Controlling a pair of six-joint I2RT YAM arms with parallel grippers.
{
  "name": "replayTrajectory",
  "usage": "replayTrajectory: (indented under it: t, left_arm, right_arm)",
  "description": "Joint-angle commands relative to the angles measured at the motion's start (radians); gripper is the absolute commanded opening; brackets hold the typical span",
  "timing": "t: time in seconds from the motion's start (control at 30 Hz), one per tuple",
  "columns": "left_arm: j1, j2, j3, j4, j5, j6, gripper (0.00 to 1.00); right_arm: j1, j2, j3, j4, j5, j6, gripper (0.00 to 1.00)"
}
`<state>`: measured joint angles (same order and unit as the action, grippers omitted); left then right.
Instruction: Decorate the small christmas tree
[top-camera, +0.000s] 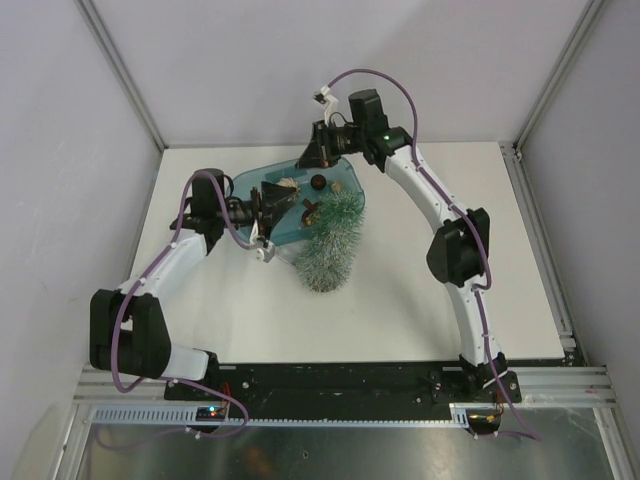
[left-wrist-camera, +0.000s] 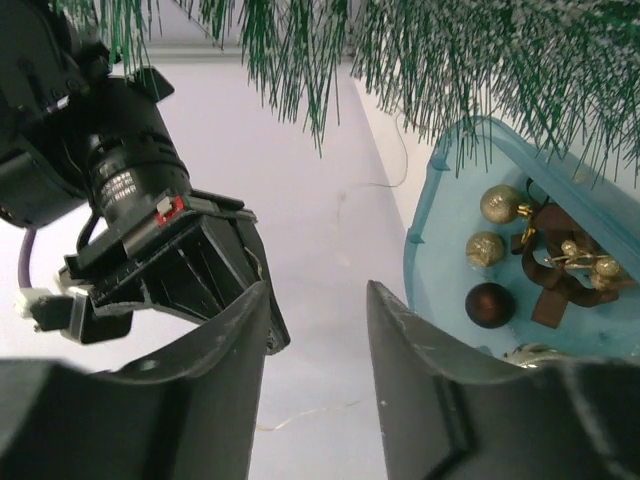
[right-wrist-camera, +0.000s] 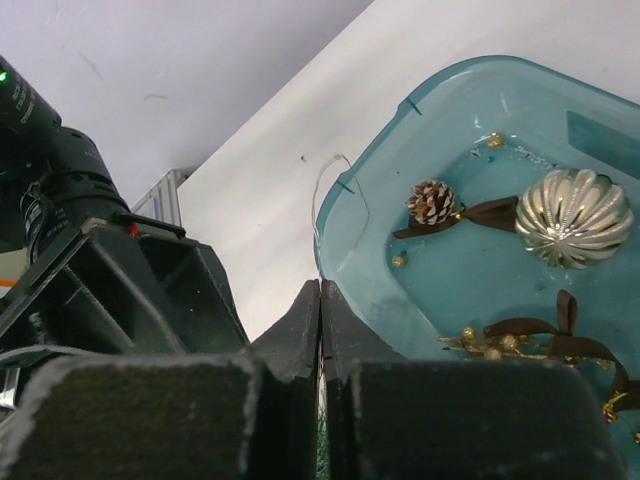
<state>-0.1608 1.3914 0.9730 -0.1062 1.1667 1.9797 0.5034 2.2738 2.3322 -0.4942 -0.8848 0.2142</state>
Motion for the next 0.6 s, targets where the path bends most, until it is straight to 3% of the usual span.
replayTrajectory:
  t: [0.0,0.13,0.27,0.57]
  left_arm:
    - [-0.001,-0.010,0.010,0.020,0.040,0.660,0.61]
    - [0.015,-0.041,-0.008,0.024,0.026,0.661,0.83]
    - [0.041,-0.104,-0.055,0.027,-0.020,0.634,0.96]
    - [0.085,-0.335,-0.271,0.046,-0.081,0.338,1.00]
  right_arm:
    - [-0.034,-0.025,0.029,0.069,0.017,0.041,0.00]
    - [-0.062,-0.036,0.028,0.104,0.014,0.071,0.00]
    - [-0.090,-0.052,0.028,0.112,0.027,0.079,0.00]
    - [-0.213,-0.174,-0.075,0.101,0.206,0.074,0.00]
